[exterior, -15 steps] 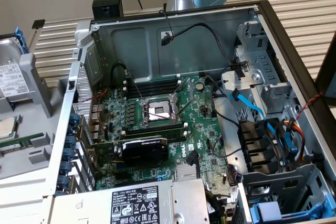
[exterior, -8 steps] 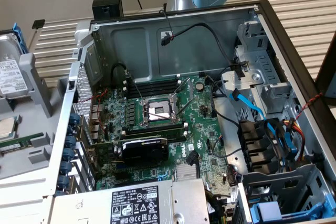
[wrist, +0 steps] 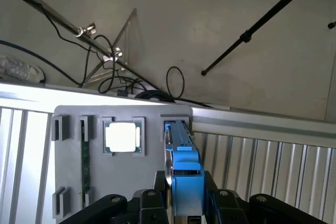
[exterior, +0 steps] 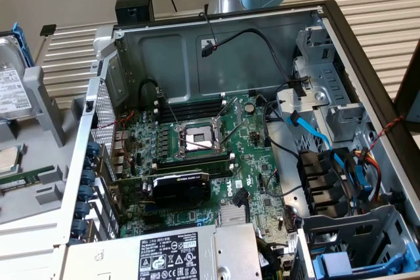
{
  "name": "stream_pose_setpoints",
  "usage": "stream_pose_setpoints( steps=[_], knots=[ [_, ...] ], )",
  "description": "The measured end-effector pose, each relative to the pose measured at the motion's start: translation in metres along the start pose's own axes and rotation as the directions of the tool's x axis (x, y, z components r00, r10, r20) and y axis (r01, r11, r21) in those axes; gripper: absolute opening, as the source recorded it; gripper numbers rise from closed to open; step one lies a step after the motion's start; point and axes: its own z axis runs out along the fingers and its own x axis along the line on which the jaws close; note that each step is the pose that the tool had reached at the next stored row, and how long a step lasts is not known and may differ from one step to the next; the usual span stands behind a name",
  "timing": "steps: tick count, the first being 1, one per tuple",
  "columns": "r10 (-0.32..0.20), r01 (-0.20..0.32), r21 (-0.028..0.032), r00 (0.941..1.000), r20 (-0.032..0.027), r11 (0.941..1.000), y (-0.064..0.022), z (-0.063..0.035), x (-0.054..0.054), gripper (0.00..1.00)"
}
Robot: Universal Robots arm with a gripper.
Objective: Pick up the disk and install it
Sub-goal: 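Pick up the disk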
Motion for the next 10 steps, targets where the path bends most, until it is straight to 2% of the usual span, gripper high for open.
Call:
stream_pose_setpoints(
  steps=[10],
  knots=[
    [0.000, 0.000, -0.0001, 1.0000, 0.0000, 1.0000, 0.0014, -0.0119, 0.000, 0.36]
  ],
)
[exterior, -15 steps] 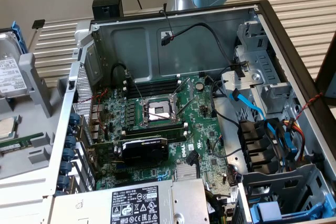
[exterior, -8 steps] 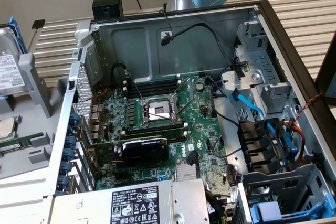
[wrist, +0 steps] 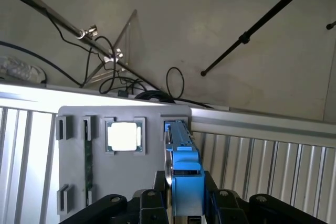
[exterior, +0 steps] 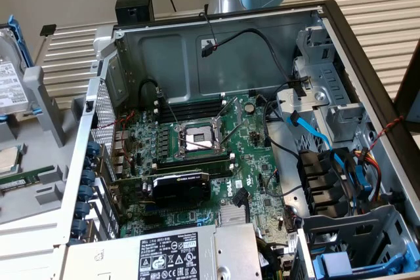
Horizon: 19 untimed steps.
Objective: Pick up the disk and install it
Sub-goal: 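Pick up the disk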
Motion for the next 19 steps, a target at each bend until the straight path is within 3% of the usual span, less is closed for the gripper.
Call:
stream_pose_setpoints(
  steps=[19],
  knots=[
    [0.000, 0.000, 0.0004, 1.0000, 0.0000, 1.0000, -0.0003, -0.0408, -0.005, 0.36]
  ],
)
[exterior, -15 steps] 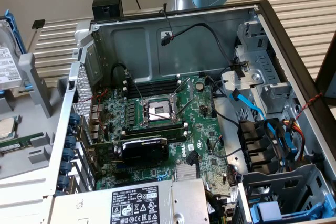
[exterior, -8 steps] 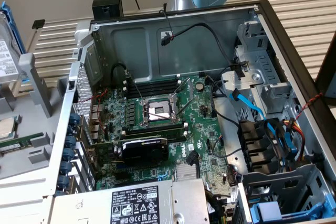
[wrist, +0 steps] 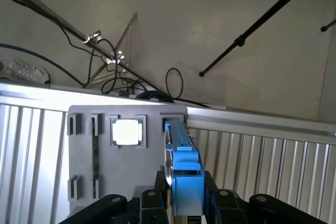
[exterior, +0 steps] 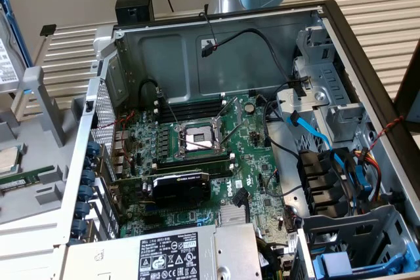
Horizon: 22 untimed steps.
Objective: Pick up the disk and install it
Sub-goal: 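Pick up the disk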
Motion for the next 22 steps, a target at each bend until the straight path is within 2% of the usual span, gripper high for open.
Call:
stream_pose_setpoints(
  steps=[22],
  knots=[
    [0.000, 0.000, 0.0003, 1.0000, 0.0000, 1.0000, -0.0168, -0.0296, -0.017, 0.36]
  ],
)
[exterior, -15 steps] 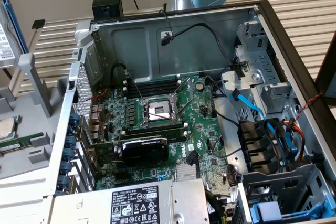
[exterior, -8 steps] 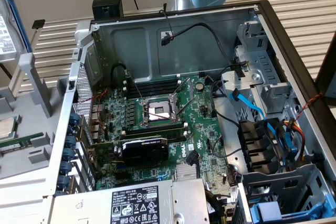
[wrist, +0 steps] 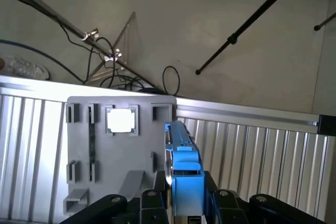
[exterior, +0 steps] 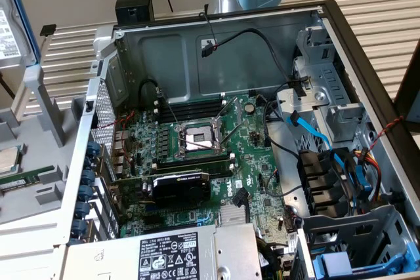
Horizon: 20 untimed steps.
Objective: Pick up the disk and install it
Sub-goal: 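Pick up the disk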
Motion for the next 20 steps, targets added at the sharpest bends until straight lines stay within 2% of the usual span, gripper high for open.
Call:
stream_pose_setpoints(
  steps=[13, 20],
  knots=[
    [0.000, 0.000, -0.0002, 1.0000, 0.0000, 1.0000, -0.0194, -0.0265, 0.000, 0.36],
    [0.000, 0.000, -0.0002, 1.0000, 0.0000, 1.0000, -0.0293, -0.0371, -0.001, 0.36]
  ],
)
